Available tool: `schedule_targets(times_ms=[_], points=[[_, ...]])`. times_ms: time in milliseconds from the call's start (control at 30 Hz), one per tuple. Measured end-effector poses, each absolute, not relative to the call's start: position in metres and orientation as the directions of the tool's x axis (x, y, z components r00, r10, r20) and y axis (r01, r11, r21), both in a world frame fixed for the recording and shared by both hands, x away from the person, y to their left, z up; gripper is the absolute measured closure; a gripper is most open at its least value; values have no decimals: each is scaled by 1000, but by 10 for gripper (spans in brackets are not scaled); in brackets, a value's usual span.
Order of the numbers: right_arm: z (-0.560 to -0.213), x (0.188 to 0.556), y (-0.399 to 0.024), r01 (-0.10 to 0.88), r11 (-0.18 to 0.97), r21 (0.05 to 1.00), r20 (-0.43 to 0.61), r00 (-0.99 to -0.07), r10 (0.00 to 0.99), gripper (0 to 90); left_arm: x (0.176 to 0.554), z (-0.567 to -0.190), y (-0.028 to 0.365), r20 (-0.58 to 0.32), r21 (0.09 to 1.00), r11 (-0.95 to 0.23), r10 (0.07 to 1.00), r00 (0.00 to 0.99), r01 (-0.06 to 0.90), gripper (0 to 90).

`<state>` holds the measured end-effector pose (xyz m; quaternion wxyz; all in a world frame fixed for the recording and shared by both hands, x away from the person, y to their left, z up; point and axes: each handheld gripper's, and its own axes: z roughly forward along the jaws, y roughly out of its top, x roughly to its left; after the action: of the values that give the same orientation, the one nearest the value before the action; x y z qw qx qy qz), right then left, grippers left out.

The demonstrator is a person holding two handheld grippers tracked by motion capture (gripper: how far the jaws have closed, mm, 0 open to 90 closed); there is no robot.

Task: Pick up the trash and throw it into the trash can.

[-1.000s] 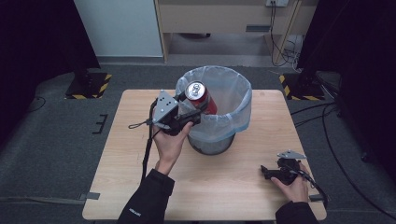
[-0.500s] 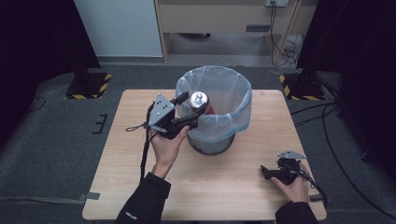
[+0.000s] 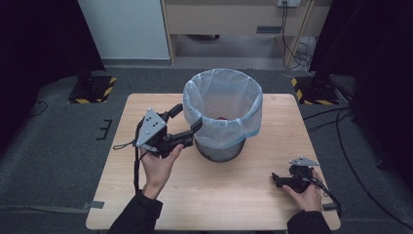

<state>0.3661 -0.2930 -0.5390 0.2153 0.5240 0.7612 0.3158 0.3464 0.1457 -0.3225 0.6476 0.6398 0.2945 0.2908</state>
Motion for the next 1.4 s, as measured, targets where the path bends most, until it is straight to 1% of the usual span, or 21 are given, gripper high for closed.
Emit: schedule_targets(times_ms=[167, 267, 500, 667, 800, 1033, 1400], points=[[-539, 366, -293, 662, 248, 707, 5, -356, 935, 4, 332, -334, 159, 9, 1000, -24, 759, 651, 13, 226], [-539, 366, -293, 662, 249, 707, 5, -357, 934, 4, 325, -345, 167, -1, 999, -28, 765, 644, 34, 219], [-539, 366, -293, 662, 248, 707, 5, -355, 935, 4, 316, -378, 179, 13, 991, -95, 775, 631, 96, 202], [-539, 366, -293, 661, 251, 707, 4, -358, 934, 4, 312, -406, 190, 2, 978, -131, 782, 623, 161, 196], [-539, 366, -293, 662, 251, 707, 3, -358, 934, 4, 311, -424, 196, -24, 968, -136, 784, 620, 209, 188], [-539, 366, -293, 662, 249, 707, 5, -357, 934, 4, 307, -455, 205, -37, 943, -172, 797, 603, 285, 173], [-539, 366, -293, 662, 249, 707, 5, -356, 934, 4, 311, -501, 232, -109, 859, -192, 837, 536, 475, 138]])
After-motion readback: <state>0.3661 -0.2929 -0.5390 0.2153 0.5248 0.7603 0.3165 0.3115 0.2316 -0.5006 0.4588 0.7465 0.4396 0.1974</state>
